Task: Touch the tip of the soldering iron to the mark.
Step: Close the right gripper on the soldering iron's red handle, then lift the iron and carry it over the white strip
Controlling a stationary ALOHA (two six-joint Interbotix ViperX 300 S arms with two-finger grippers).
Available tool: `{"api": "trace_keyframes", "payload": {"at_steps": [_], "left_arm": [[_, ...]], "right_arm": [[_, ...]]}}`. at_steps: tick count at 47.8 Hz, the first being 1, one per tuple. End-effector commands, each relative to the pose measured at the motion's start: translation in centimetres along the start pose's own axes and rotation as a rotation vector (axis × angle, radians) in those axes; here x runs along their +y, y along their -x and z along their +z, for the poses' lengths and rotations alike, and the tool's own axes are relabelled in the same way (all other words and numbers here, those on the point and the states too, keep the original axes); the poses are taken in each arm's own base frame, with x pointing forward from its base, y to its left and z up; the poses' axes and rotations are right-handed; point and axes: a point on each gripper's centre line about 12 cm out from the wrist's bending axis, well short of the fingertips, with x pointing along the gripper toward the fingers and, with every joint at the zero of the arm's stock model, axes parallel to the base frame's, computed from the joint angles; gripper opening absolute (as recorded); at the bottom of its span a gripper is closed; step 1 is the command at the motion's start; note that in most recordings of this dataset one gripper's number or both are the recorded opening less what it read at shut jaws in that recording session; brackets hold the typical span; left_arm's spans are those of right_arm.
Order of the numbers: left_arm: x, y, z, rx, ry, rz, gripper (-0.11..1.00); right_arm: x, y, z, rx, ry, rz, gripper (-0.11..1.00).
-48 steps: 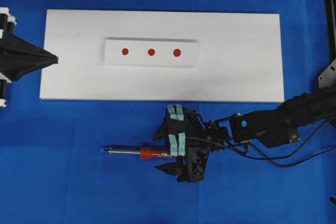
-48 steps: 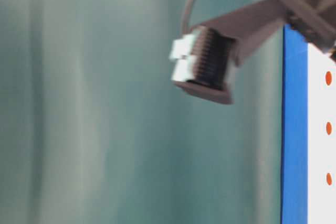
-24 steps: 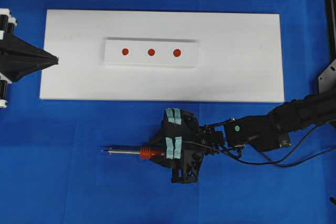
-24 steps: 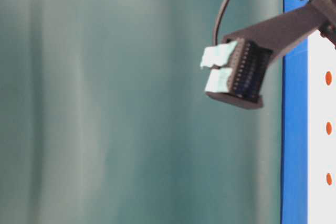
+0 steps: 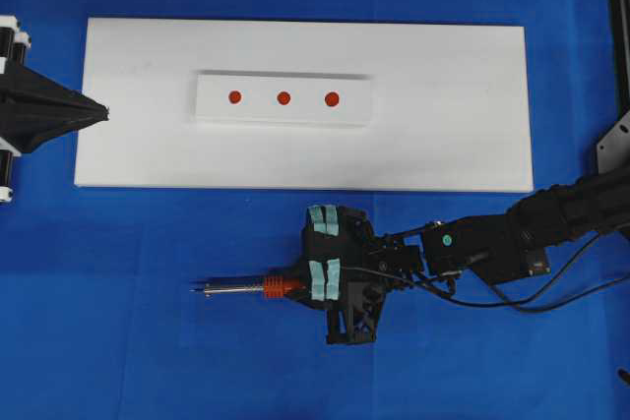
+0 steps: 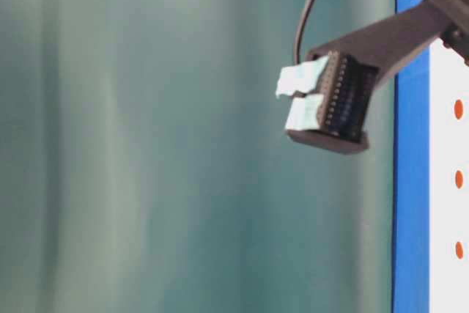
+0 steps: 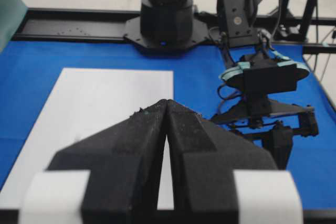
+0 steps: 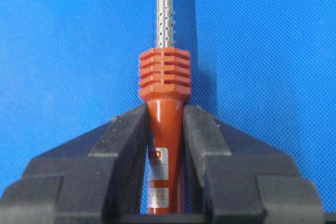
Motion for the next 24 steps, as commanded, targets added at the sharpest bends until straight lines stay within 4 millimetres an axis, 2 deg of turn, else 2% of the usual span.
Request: {"api": "trace_keyframes", "payload": {"at_steps": [1, 10, 24], "left_arm": [[0.0, -0.1, 0.4, -0.017, -0.001, -0.002, 0.00], [0.0, -0.1, 0.4, -0.015, -0.001, -0.002, 0.00], [0.0, 0.0, 0.6, -0.023, -0.001, -0.002, 0.00]], "right_arm": [[0.7, 0.8, 1.7, -0.047, 0.001, 0.022, 0.07], [1.1, 2.1, 3.2, -0.079, -0.003, 0.033, 0.07], [2.1, 7.8, 8.6, -0.132, 0.066, 0.043, 0.07]]}}
